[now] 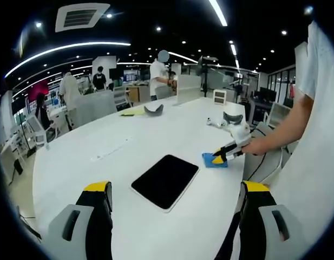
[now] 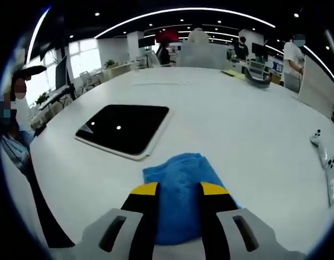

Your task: Wipe the mirror surface with the cleaning cloth until all visible marks leave the cleaned area.

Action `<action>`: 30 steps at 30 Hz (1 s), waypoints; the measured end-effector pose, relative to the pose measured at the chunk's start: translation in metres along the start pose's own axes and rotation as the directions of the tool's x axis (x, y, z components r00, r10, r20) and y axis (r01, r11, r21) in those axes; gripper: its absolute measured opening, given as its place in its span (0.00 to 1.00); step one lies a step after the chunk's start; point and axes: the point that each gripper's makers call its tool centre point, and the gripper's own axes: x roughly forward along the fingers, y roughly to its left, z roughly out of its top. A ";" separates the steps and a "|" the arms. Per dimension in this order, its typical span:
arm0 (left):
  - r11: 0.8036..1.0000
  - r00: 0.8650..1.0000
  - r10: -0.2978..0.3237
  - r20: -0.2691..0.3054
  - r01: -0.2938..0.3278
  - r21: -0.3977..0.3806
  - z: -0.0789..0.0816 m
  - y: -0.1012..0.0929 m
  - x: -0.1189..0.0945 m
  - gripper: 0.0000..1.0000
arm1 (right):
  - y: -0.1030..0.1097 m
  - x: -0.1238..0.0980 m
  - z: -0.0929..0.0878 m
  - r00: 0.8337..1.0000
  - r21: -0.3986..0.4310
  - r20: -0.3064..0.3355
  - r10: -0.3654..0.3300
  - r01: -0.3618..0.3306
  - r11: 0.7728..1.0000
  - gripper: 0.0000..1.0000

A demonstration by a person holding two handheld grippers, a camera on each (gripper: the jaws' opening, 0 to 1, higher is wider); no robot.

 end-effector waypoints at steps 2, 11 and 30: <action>1.000 1.000 0.002 0.001 -0.002 0.001 0.000 0.000 0.000 0.99 | 0.003 -0.003 0.006 1.000 0.000 0.014 0.008 -0.008 1.000 0.26; 1.000 1.000 0.006 0.008 -0.006 -0.006 0.001 0.002 -0.001 0.99 | 0.025 -0.023 0.053 0.991 -0.025 0.105 0.079 -0.077 0.997 0.25; 0.999 0.999 0.036 0.019 -0.036 -0.011 0.001 0.012 -0.006 0.99 | 0.128 -0.050 0.152 0.910 -0.253 0.213 0.354 -0.299 0.920 0.34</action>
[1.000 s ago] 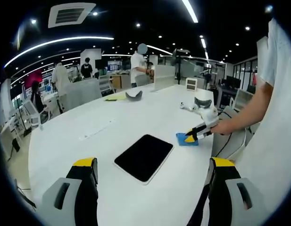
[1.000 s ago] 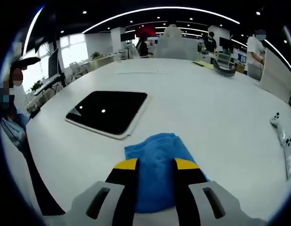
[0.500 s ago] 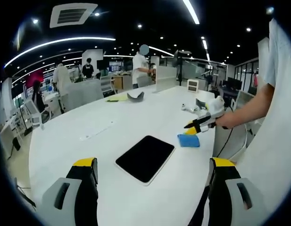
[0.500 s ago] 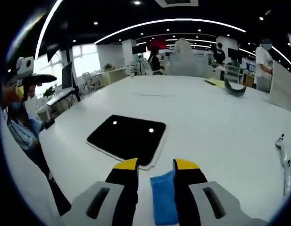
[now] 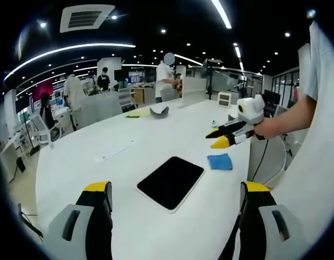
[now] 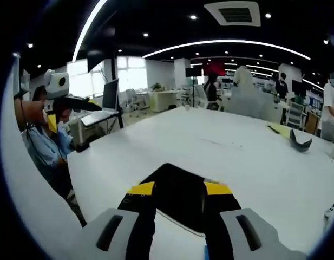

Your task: Wipe the mirror surface with the cleaning cloth until all visible marks leave the cleaned area.

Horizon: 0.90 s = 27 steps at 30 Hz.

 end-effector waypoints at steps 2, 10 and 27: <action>1.000 1.000 0.003 0.001 -0.003 -0.002 0.000 0.001 0.000 0.99 | 0.006 0.001 0.005 1.000 -0.007 0.010 0.020 -0.020 1.000 0.40; 1.000 1.000 0.013 0.007 -0.013 -0.006 0.001 0.004 -0.002 0.99 | 0.041 0.004 0.028 0.987 -0.018 0.040 0.154 -0.153 0.988 0.64; 0.999 0.998 0.051 0.023 -0.050 -0.021 -0.002 0.016 -0.014 0.99 | 0.057 0.013 0.044 0.965 -0.030 0.053 0.256 -0.255 0.967 0.95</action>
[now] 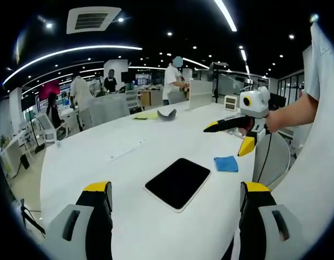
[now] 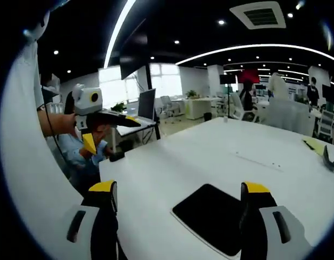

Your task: Wipe the mirror surface with the cleaning cloth until all visible marks leave the cleaned area.

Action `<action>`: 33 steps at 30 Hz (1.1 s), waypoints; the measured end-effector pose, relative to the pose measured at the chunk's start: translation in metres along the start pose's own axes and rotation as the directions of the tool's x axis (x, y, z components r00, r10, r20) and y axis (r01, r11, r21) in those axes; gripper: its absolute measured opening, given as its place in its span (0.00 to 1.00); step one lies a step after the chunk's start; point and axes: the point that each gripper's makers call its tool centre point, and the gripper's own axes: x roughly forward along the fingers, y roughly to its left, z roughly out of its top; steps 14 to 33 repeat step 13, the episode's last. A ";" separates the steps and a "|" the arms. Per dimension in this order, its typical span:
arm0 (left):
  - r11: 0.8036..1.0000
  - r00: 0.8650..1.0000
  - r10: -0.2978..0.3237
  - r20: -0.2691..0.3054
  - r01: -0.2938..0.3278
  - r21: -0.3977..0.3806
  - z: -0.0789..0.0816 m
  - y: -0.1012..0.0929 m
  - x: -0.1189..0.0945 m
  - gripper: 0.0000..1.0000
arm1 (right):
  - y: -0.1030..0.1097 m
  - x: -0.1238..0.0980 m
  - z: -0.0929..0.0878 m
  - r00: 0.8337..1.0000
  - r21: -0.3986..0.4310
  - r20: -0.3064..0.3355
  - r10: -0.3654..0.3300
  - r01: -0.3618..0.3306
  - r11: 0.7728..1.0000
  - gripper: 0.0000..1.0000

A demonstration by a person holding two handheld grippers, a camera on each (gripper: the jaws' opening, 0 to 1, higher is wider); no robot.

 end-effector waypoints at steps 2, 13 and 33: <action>1.000 1.000 0.004 0.001 -0.004 0.002 -0.001 0.002 -0.001 0.99 | 0.000 0.001 0.000 1.000 -0.007 -0.003 0.002 -0.002 1.000 0.97; 1.000 1.000 0.005 -0.005 -0.005 -0.007 -0.002 0.012 -0.004 0.99 | -0.001 0.006 -0.001 1.000 0.013 -0.007 0.014 -0.014 1.000 1.00; 1.000 1.000 0.005 -0.005 -0.005 -0.007 -0.002 0.012 -0.004 0.99 | -0.001 0.006 -0.001 1.000 0.013 -0.007 0.014 -0.014 1.000 1.00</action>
